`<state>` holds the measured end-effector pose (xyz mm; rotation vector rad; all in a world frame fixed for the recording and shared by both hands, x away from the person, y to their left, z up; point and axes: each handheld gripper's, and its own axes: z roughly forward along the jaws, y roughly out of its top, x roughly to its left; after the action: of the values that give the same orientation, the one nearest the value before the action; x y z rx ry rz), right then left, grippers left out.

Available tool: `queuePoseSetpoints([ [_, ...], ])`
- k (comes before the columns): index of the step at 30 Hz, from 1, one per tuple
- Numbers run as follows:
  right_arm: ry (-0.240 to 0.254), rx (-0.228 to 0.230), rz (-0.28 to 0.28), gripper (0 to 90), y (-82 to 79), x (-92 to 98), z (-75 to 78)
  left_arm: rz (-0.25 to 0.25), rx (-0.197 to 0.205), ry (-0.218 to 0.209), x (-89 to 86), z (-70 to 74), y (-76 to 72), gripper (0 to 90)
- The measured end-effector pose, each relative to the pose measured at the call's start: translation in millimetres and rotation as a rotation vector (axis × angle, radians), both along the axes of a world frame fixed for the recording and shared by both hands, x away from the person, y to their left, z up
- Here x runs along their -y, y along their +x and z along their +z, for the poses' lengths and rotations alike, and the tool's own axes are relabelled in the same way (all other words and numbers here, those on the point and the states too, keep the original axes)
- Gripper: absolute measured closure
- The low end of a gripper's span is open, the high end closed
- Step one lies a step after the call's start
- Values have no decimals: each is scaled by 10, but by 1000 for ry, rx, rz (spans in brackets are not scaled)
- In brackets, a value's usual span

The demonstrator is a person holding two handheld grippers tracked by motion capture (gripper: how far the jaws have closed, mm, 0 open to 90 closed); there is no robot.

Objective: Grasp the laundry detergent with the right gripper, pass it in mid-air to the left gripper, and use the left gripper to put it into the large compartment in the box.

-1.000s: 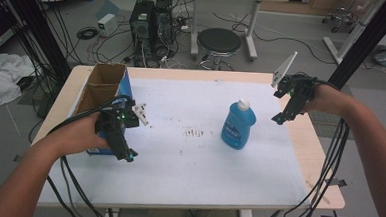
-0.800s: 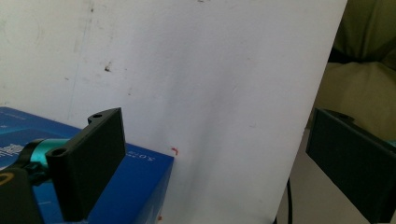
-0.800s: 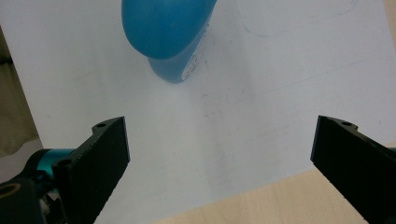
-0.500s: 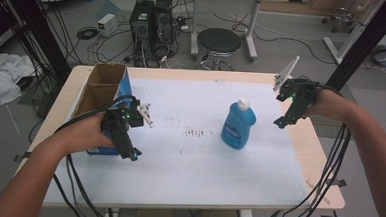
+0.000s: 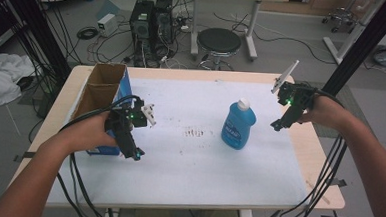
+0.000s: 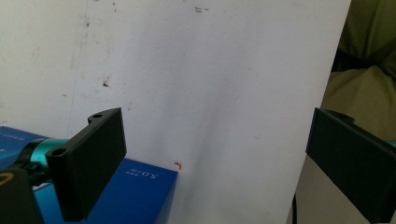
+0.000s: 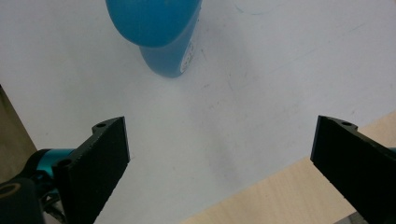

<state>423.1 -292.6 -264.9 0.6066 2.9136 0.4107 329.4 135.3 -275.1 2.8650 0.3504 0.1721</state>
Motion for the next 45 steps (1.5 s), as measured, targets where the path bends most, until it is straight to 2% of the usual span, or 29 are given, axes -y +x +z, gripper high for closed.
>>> queuePoseSetpoints([
  [5, 19, -19, -32, 35, -47, -22, -98, 3, 1, -1, -1, -8, -7, 49],
  [8, 46, -36, -81, 35, -72, -9, -151, 3, 1, -3, -6, -17, -11, 49],
  [10, 54, -36, -84, 35, -74, -2, -162, 6, 1, -3, -6, -19, -12, 49],
  [14, 130, -55, -142, 35, -97, 32, -195, 3, -3, -5, 0, -39, -7, 49],
  [16, 144, -59, -151, 35, -99, 39, -204, 2, -3, -4, 2, -42, -4, 49],
  [22, 232, -30, -217, 35, -178, 23, -276, -4, -5, 1, 22, -62, 11, 49],
  [23, 232, -30, -217, 35, -178, 23, -276, -4, -5, -2, 25, -66, 12, 49],
  [24, 262, -28, -227, 35, -213, 7, -300, -5, -7, -3, 26, -68, 12, 49],
  [27, 306, -9, -236, 35, -263, -5, -321, -5, -7, -3, 28, -70, 17, 49],
  [30, 326, 18, -247, 35, -298, -15, -351, -6, -7, 0, 32, -73, 22, 49],
  [39, 386, 64, -275, 35, -356, 13, -435, -8, -6, 2, 45, -83, 30, 49],
  [45, 473, 112, -291, 35, -422, 40, -574, -8, -6, 2, 46, -89, 36, 49],
])
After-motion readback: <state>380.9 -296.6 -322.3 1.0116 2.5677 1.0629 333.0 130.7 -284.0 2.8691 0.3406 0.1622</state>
